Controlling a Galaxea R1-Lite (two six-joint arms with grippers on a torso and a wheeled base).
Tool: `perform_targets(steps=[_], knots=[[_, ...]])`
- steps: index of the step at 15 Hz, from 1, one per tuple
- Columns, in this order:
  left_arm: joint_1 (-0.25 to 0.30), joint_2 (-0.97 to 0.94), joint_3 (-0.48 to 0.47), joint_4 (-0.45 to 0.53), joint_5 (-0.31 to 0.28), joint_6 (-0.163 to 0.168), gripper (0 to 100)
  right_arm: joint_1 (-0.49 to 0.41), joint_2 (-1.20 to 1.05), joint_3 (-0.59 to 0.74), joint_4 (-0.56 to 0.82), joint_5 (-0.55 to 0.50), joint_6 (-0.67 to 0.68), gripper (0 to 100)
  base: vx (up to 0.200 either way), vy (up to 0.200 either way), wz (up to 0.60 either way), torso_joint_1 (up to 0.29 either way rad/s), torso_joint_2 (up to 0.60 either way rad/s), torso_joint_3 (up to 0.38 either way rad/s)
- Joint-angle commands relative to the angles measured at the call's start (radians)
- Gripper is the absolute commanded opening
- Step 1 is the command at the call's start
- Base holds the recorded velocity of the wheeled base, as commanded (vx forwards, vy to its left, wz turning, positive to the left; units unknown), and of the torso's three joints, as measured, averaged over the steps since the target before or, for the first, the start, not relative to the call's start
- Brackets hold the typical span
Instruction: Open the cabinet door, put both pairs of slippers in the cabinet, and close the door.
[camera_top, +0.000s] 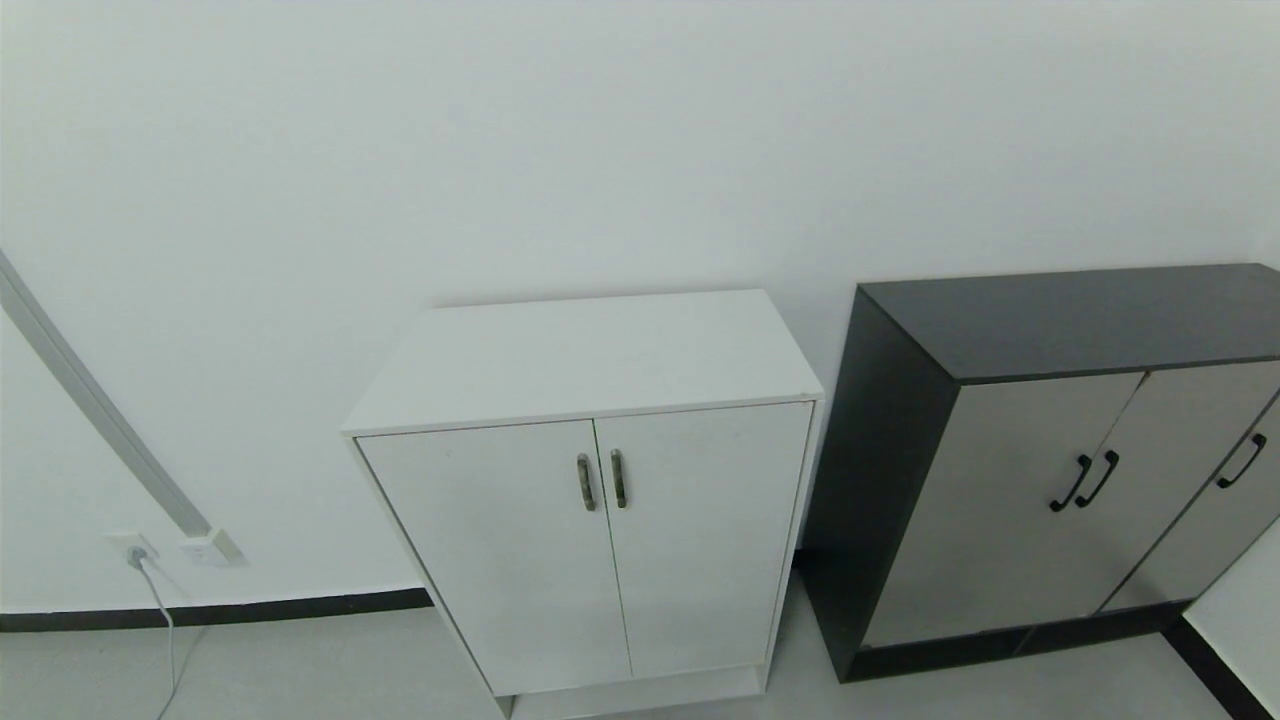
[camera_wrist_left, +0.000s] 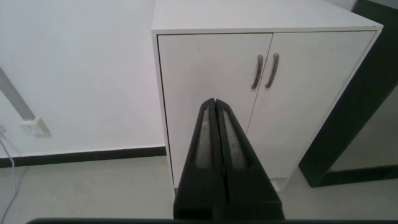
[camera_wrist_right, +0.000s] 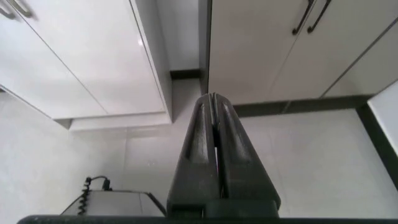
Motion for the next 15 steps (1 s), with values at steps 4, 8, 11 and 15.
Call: perform_targets(steps=[4, 8, 11, 15], knots=[[0.000, 0.001, 0.000, 0.000, 0.001, 0.000, 0, 0.052, -0.081, 0.000, 0.061, -0.003, 0.000, 0, 0.000, 0.000, 0.00, 0.000, 0.00, 0.000], [0.000, 0.001, 0.000, 0.000, 0.001, -0.002, 0, 0.078, -0.219, 0.003, 0.101, 0.001, -0.026, 0, 0.000, 0.000, 0.00, 0.000, 0.00, 0.000], [0.000, 0.001, 0.000, 0.000, 0.001, 0.000, 0, 0.041, -0.308, 0.004, 0.096, -0.005, -0.020, 0, 0.000, 0.000, 0.00, 0.000, 0.00, 0.000], [0.000, 0.001, 0.000, 0.000, 0.001, 0.000, 0, 0.013, -0.374, 0.004, 0.096, -0.009, 0.009, 0, 0.000, 0.000, 0.00, 0.000, 0.00, 0.000]])
